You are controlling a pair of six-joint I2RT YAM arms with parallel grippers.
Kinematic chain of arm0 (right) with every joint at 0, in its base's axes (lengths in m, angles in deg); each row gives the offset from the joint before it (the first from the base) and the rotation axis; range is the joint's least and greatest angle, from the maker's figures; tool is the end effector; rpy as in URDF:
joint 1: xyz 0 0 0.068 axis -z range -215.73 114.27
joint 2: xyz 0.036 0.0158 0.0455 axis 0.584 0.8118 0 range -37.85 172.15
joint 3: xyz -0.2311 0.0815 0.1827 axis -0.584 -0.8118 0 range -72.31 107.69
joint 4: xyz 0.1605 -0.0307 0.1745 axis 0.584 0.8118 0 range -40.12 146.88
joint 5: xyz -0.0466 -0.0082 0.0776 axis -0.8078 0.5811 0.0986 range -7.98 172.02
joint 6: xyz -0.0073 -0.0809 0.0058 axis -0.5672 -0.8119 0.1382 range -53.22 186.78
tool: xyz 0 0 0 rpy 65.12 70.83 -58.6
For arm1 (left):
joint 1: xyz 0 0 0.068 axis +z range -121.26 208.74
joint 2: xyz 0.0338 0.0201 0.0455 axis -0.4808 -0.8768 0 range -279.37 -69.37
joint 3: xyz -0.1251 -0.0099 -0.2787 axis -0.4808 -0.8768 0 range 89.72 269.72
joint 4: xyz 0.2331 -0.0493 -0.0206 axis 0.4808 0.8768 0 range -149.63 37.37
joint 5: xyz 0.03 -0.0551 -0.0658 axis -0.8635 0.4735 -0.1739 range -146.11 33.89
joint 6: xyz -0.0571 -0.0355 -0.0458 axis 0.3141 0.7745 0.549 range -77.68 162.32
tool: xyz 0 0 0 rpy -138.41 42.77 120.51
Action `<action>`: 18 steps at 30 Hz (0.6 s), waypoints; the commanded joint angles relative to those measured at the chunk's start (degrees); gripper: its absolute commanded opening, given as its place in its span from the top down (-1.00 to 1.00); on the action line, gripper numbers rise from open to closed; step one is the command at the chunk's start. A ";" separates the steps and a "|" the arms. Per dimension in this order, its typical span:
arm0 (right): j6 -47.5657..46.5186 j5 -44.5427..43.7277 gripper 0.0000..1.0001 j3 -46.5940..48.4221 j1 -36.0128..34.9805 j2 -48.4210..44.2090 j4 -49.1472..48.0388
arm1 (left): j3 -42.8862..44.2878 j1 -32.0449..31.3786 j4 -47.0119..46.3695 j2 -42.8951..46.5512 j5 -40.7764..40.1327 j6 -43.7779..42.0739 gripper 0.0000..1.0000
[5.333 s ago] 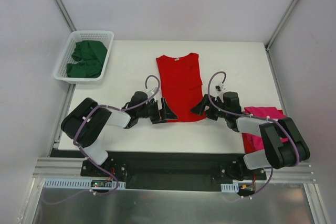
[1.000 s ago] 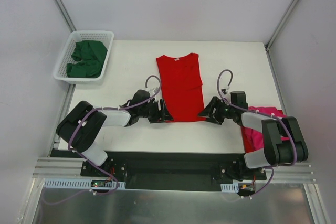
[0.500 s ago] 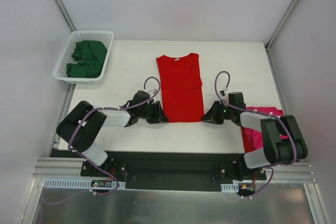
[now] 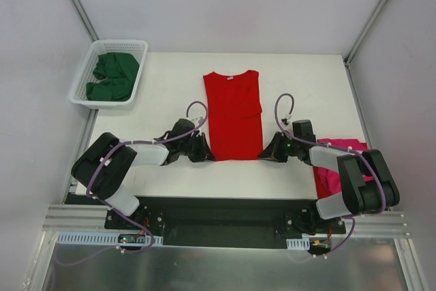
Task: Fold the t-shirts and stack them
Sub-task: Grab one side of the 2/3 rectangular tshirt with both arms, then fold the long partially folded tshirt into a neat square
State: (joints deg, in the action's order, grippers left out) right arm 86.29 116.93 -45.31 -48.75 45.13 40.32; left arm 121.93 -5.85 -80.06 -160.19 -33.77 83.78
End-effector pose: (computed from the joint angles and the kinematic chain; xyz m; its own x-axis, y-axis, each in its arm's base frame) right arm 0.2323 0.0952 0.1640 -0.8553 0.0833 -0.5114 -0.3007 0.7239 0.6209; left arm 0.2318 -0.1924 0.1678 -0.8919 -0.1288 -0.4335 0.2409 0.6759 -0.6965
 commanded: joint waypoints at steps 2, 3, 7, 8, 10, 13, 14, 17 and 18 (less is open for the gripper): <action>1.06 -1.52 0.98 -0.20 -3.24 -3.35 1.12 | -1.80 -0.83 8.64 2.58 -4.51 -2.95 1.00; 1.49 -2.21 0.98 -0.28 -4.38 -4.05 1.39 | -1.88 -0.74 9.52 3.11 -4.59 -3.04 1.00; 1.94 -3.98 0.98 -0.46 -6.93 -5.81 2.62 | -2.67 -0.83 11.63 5.83 -5.12 -3.57 1.00; 2.20 -4.41 0.98 -0.37 -7.81 -6.07 2.97 | -2.76 -0.83 12.07 6.36 -5.64 -3.74 1.00; 2.64 -4.94 0.98 -0.20 -8.60 -7.04 3.76 | -3.29 -0.83 13.82 8.11 -6.44 -4.27 1.00; 2.99 -6.52 0.98 -0.37 -10.62 -8.62 5.08 | -4.25 -0.83 15.50 10.57 -7.58 -4.80 1.00; 3.08 -7.22 0.98 -0.46 -11.50 -8.97 5.34 | -4.52 -0.74 15.68 11.02 -7.58 -4.80 1.00; 3.43 -9.07 0.98 -1.07 -13.25 -10.81 7.18 | -5.48 -0.83 16.03 12.51 -7.50 -4.63 1.00; 3.61 -9.51 0.98 -1.42 -13.70 -11.34 7.62 | -5.92 -0.74 16.03 13.13 -7.50 -4.54 1.00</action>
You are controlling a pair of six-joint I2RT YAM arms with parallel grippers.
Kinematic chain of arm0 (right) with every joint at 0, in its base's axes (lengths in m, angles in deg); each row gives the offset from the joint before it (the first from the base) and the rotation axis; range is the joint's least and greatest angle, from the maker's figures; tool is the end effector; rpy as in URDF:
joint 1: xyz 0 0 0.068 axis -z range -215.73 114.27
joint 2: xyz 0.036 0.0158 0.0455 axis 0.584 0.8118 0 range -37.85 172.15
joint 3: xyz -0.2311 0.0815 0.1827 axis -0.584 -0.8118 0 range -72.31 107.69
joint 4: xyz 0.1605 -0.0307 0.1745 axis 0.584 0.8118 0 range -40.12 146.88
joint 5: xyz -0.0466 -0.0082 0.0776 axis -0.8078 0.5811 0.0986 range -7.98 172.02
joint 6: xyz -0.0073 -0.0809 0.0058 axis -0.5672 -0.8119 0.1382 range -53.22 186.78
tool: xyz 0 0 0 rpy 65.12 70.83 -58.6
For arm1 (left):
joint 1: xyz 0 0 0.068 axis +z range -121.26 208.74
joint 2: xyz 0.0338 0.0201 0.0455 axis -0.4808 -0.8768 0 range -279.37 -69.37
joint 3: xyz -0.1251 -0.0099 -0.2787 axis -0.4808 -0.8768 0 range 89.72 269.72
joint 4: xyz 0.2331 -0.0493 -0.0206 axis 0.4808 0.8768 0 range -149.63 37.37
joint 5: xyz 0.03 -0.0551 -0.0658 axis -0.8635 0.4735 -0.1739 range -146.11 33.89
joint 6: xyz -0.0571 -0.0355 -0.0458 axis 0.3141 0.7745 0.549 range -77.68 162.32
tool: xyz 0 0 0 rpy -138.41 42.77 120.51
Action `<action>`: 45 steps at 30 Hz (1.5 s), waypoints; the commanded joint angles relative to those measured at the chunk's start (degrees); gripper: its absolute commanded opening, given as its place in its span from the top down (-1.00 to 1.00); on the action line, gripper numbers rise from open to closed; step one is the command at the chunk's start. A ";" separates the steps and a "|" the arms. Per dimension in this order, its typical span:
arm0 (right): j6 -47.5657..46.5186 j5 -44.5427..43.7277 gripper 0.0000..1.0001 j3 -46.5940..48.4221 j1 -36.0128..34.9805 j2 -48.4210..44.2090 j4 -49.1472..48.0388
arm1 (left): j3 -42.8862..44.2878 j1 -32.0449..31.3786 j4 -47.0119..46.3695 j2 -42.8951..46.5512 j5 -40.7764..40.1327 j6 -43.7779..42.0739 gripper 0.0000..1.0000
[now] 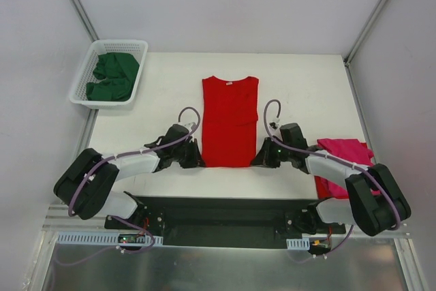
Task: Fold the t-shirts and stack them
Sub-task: Fold the long partially folded tshirt into a neat square
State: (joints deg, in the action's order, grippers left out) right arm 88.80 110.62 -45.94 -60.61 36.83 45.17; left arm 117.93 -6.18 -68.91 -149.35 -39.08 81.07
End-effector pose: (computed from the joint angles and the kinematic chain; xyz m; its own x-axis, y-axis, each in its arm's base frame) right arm 0.1958 0.1281 0.1819 -0.8364 -0.0250 -0.5476 -0.3994 0.7120 0.5775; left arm 0.1985 -0.1637 0.1748 -0.8854 -0.1117 -0.4512 0.2183 0.7571 -0.6158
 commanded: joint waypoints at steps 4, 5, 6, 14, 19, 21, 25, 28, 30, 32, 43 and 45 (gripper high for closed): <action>1.80 -5.48 0.98 -2.29 -4.81 -5.24 4.27 | -2.54 -0.50 4.88 2.73 -1.92 -1.83 1.00; 2.32 -6.18 0.98 -2.64 -5.34 -5.94 4.36 | -2.54 -0.50 4.80 2.99 -1.92 -1.83 1.00; 2.59 -6.54 0.98 -2.99 -5.79 -6.20 4.36 | -2.72 -0.42 4.80 3.34 -1.75 -1.74 1.00; 4.78 -12.59 0.98 -6.06 -11.67 -8.75 4.18 | -4.91 -0.94 4.88 8.17 0.36 -0.86 1.00; 4.79 -15.24 0.98 -5.54 -13.61 -8.85 4.45 | -5.80 -2.87 4.80 10.03 0.54 0.54 1.00; 4.61 -15.50 0.98 -4.75 -13.70 -8.15 4.45 | -5.18 -4.45 4.80 9.24 -0.07 0.81 1.00; 4.17 -15.59 0.98 -2.99 -14.05 -6.39 4.45 | -3.43 -6.82 4.45 7.39 -0.69 1.07 1.00; 3.82 -15.94 0.98 -1.94 -14.23 -6.29 6.72 | -2.72 -7.45 4.53 6.95 -1.04 1.07 1.00; 3.56 -16.38 0.98 -1.67 -14.32 -7.35 7.69 | -2.81 -7.36 4.71 7.47 -1.30 0.72 1.00; 3.03 -16.82 0.98 -1.50 -14.40 -8.14 9.18 | -2.63 -7.45 5.14 7.82 -1.74 0.46 1.00; 1.36 -19.02 0.98 2.89 -15.89 -14.64 17.62 | 3.08 -7.97 11.90 12.13 -0.95 -1.30 1.00; 1.10 -19.28 0.98 4.29 -16.16 -15.08 18.59 | 4.75 -8.15 13.23 13.27 -1.13 -1.65 1.00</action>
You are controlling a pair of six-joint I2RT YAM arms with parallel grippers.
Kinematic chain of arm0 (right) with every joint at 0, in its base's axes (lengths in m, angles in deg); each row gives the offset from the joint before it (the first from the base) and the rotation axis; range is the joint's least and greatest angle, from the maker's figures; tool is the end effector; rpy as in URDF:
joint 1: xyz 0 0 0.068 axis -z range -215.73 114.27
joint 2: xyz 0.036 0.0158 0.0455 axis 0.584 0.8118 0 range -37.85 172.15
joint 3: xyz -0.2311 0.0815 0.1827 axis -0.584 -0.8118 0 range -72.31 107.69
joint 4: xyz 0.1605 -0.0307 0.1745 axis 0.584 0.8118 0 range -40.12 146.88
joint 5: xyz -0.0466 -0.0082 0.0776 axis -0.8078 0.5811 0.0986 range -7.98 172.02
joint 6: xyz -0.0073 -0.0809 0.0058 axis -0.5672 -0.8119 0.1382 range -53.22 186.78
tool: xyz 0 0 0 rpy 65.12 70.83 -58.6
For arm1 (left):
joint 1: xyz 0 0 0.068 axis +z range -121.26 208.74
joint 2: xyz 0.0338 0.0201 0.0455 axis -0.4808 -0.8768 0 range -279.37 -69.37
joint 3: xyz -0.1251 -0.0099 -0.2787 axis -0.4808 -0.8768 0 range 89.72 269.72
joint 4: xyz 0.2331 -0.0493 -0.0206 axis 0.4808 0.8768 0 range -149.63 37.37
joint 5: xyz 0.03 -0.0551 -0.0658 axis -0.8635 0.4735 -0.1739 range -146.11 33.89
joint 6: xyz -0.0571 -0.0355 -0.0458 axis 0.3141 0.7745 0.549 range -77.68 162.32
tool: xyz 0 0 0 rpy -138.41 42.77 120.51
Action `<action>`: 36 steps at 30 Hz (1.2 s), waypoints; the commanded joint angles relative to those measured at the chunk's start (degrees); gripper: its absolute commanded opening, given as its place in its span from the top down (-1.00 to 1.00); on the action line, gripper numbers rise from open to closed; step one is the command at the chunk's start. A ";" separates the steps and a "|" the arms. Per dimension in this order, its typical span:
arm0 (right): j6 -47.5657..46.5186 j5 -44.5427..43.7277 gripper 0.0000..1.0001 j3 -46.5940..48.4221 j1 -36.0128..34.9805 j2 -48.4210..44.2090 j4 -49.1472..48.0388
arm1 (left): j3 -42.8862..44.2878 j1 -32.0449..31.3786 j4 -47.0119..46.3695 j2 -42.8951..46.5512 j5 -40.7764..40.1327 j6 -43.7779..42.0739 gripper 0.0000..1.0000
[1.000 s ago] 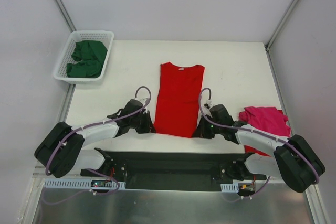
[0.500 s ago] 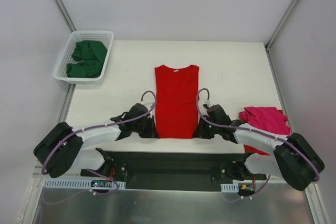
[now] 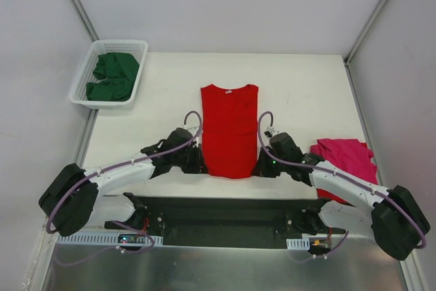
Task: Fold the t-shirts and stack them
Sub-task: Fold the long partially folded tshirt into a neat square
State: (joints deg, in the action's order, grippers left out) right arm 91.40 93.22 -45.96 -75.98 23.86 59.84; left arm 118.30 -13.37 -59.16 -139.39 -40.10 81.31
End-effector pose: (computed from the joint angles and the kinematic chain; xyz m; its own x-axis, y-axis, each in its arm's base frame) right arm 0.1395 0.1361 0.1949 -0.8008 -0.1425 -0.5817 -0.4449 0.7918 0.4184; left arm 0.1570 -0.1681 0.1974 -0.8865 -0.0139 -0.4625 0.3076 0.7291 -0.6114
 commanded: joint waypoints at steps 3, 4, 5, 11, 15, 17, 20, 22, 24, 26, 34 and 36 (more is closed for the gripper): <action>-1.68 -2.59 0.98 5.20 -1.41 -3.18 5.42 | 5.78 -1.22 5.15 5.15 -0.28 -1.89 1.00; -1.77 -2.76 0.98 5.55 -1.67 -3.44 5.95 | 5.96 -1.31 5.50 5.68 -0.54 -1.89 1.00; -1.68 -2.94 0.98 5.82 -1.76 -4.05 6.30 | 6.40 -1.40 6.38 6.12 -0.54 -1.80 1.00; -1.51 -5.13 0.98 6.87 -3.52 -6.43 8.94 | 7.37 -2.89 9.55 9.98 -1.94 -1.54 1.00; -1.07 -6.80 0.98 7.49 -4.92 -8.36 10.61 | 6.40 -3.85 11.13 12.80 -2.91 -0.67 1.00; -0.89 -7.95 0.98 7.66 -5.89 -9.24 11.66 | 5.70 -4.47 11.75 14.20 -3.70 -0.31 1.00; -0.36 -8.91 0.98 7.75 -6.95 -10.47 12.37 | 5.35 -5.53 12.71 15.87 -4.41 0.22 1.00; 0.33 -9.96 0.98 7.93 -8.08 -11.09 13.07 | 5.52 -6.14 13.33 16.66 -5.20 0.57 1.00; 0.51 -10.76 0.98 8.28 -8.96 -11.96 13.86 | 5.96 -6.76 14.55 17.81 -5.81 0.74 1.00; 0.78 -12.95 0.98 9.16 -10.46 -12.75 15.18 | 6.49 -7.55 15.69 18.69 -6.69 0.92 1.00; 0.17 -16.47 0.98 13.46 -13.10 -13.73 19.22 | 10.18 -9.04 20.88 21.41 -9.41 0.13 1.00; -0.88 -16.91 0.98 15.57 -13.19 -13.38 20.01 | 12.11 -8.96 22.46 21.33 -10.56 -0.92 1.00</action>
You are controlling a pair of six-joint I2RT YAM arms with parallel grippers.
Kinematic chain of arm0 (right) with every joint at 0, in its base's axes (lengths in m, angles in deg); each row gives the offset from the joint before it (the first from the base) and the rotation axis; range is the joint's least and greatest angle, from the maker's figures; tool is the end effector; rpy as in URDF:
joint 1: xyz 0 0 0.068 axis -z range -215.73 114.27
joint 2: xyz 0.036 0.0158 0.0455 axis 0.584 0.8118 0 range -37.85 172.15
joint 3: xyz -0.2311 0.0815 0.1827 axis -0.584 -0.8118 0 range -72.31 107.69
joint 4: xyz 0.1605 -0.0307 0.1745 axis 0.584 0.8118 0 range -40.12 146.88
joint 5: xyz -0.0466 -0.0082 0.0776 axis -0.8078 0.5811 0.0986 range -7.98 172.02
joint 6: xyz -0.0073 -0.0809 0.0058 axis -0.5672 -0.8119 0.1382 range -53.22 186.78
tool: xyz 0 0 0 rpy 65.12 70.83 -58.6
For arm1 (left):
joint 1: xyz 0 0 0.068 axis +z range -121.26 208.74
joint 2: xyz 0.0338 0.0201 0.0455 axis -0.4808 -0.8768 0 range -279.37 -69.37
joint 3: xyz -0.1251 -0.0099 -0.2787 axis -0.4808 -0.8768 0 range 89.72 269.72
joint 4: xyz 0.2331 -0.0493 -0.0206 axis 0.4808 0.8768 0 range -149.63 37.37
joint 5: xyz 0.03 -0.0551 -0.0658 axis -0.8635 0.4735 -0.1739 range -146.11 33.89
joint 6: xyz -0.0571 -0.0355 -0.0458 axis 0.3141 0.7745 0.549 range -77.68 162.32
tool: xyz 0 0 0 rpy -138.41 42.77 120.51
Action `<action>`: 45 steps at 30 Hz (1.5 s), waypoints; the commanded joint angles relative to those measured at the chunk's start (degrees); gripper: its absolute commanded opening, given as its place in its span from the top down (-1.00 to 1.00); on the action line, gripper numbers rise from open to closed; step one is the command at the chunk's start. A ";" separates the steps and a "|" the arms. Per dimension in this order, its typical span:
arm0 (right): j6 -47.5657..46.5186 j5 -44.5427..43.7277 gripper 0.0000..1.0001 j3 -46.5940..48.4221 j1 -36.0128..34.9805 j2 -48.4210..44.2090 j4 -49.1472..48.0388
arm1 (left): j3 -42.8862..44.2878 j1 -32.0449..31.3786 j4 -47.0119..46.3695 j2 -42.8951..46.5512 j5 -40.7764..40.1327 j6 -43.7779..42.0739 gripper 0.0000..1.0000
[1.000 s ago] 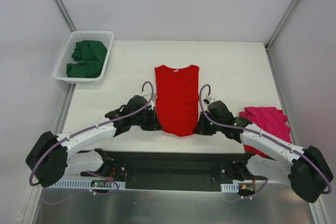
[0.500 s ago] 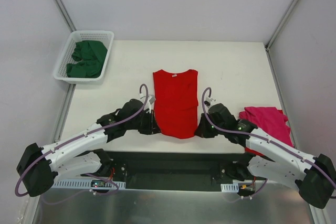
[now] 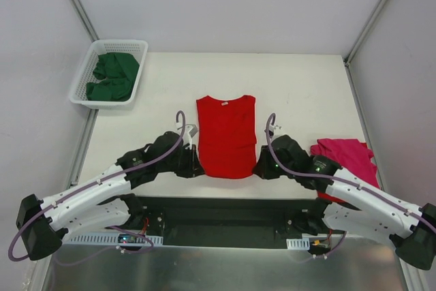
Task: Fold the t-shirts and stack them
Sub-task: Fold the long partially folded tshirt into a neat square
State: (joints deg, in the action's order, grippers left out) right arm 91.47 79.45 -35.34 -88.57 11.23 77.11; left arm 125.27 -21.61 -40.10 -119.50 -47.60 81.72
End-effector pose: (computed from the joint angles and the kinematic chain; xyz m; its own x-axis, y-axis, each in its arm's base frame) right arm 0.1023 0.1298 0.2592 -0.6717 -0.1954 -0.7146 -0.5444 0.7844 0.2972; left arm 0.1050 -0.1431 0.2639 -0.8095 -0.0070 -0.5871 0.4217 0.6889 -0.5896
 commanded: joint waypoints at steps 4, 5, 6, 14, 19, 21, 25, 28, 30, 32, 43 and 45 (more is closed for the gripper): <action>-2.27 -3.93 0.98 7.93 -0.77 0.93 4.33 | 9.35 -0.72 5.69 0.30 -4.73 -3.45 1.00; -2.54 -4.11 0.98 8.29 -0.77 1.10 4.24 | 11.10 -0.72 6.13 -0.23 -5.08 -4.23 1.00; -2.54 -4.20 0.98 9.16 -0.77 1.19 4.42 | 11.90 -0.72 6.57 -0.58 -5.52 -4.59 1.00; -5.96 -6.66 0.98 13.91 -0.77 3.39 6.00 | 15.69 -0.72 7.45 -3.66 -6.67 -6.70 1.00; -7.72 -7.80 0.98 15.85 -0.69 5.76 5.83 | 15.17 -0.72 7.45 -4.27 -7.63 -6.79 1.00; -8.42 -7.89 0.98 16.29 -0.69 6.90 5.21 | 14.99 -0.72 7.45 -4.45 -7.90 -6.70 1.00; -9.83 -7.81 0.98 17.52 -0.16 8.92 4.25 | 15.25 -0.72 7.45 -4.54 -8.25 -7.23 1.00; -10.62 -6.84 0.98 18.31 0.72 10.59 3.54 | 16.04 -0.63 7.45 -5.24 -10.09 -8.11 1.00; -10.89 -5.53 0.98 18.84 2.03 10.95 3.02 | 16.57 -0.72 7.45 -5.77 -10.62 -8.72 1.00; -11.59 -4.56 0.98 19.28 3.00 11.74 2.75 | 17.01 -0.54 7.54 -6.47 -11.06 -9.33 1.00; -14.67 0.28 0.98 22.70 9.07 14.72 2.22 | 18.24 6.57 7.54 -7.26 -8.60 -12.41 1.00; -15.10 1.25 0.98 23.06 10.03 15.60 1.87 | 18.59 8.50 7.54 -7.44 -7.38 -13.03 1.00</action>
State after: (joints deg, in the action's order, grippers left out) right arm 78.66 78.58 -15.62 -80.26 25.61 80.91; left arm 140.92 -15.71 -32.74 -126.88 -56.54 71.60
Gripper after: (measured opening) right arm 0.073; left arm 0.014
